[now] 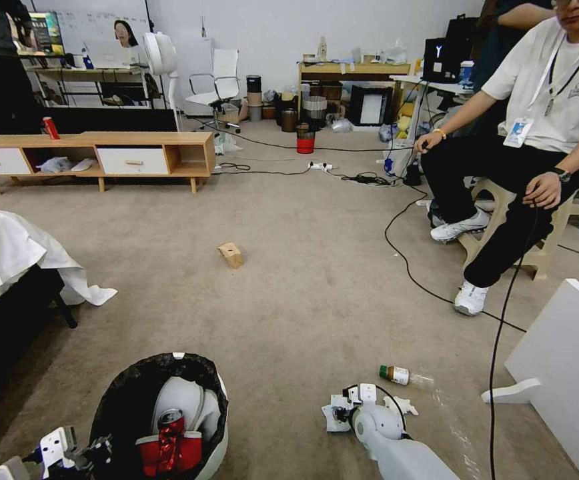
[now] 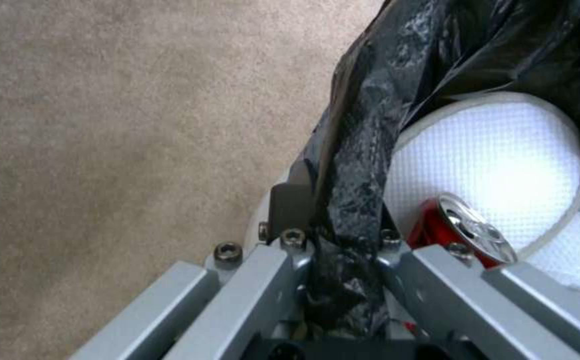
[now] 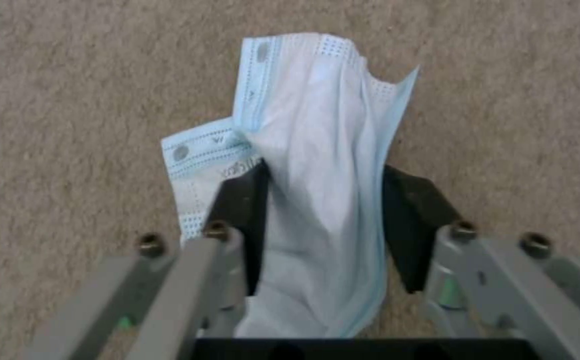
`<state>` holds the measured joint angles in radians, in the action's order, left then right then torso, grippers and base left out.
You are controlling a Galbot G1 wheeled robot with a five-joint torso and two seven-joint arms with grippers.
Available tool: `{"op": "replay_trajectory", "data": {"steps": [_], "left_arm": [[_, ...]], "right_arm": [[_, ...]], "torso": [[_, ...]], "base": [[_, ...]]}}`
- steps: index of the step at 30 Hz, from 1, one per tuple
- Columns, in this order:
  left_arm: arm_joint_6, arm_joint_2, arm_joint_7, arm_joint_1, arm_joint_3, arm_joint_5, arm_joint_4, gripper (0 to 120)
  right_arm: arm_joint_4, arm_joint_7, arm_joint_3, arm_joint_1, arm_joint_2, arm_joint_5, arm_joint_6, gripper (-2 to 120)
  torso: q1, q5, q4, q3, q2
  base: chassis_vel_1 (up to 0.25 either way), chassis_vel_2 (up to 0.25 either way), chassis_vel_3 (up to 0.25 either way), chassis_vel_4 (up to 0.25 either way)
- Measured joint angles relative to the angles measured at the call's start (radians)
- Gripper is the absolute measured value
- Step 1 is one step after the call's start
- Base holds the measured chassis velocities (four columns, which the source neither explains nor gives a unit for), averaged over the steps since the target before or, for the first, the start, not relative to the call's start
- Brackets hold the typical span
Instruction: Pick up the trash bin and place the garbage on the floor into it.
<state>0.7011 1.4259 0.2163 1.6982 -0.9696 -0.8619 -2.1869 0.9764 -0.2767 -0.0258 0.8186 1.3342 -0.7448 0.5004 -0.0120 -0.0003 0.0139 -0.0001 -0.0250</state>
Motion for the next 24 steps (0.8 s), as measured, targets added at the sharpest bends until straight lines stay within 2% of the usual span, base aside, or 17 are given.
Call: {"op": "replay_trajectory", "data": {"steps": [1,4,9,16,24], "left_arm": [[0.0,0.001,0.0,-0.001,0.0,0.0,0.0,2],[0.0,0.002,0.0,-0.002,0.001,0.0,0.0,2],[0.0,0.004,0.002,-0.003,0.004,0.002,0.001,2],[0.003,0.004,0.015,-0.006,0.013,0.001,-0.003,2],[0.016,-0.002,0.031,-0.009,0.02,-0.019,-0.021,2]], "right_arm": [[0.004,-0.001,-0.005,0.003,-0.001,0.0,0.0,26],[0.008,-0.001,-0.01,0.006,-0.002,-0.001,0.001,20],[0.034,0.0,-0.026,0.024,-0.012,-0.015,0.003,0],[0.144,-0.015,-0.041,0.054,-0.051,-0.081,0.019,0],[0.316,-0.057,-0.058,0.062,-0.146,-0.159,0.015,0]], "torso": [[0.0,-0.0003,0.0002,0.0,0.0],[0.0,-0.0002,0.0002,0.0,0.0],[0.0,0.0005,-0.0006,0.0,0.0],[0.0,0.0009,-0.0005,0.0,0.0],[0.0,0.0005,-0.0002,0.0,0.0]], "base": [[0.0,0.0,0.0,0.0],[0.0,0.0,0.0,0.0],[0.0,0.0,0.0,0.0],[0.0,0.0,0.0,0.0],[0.0,0.0,0.0,0.0]]}}
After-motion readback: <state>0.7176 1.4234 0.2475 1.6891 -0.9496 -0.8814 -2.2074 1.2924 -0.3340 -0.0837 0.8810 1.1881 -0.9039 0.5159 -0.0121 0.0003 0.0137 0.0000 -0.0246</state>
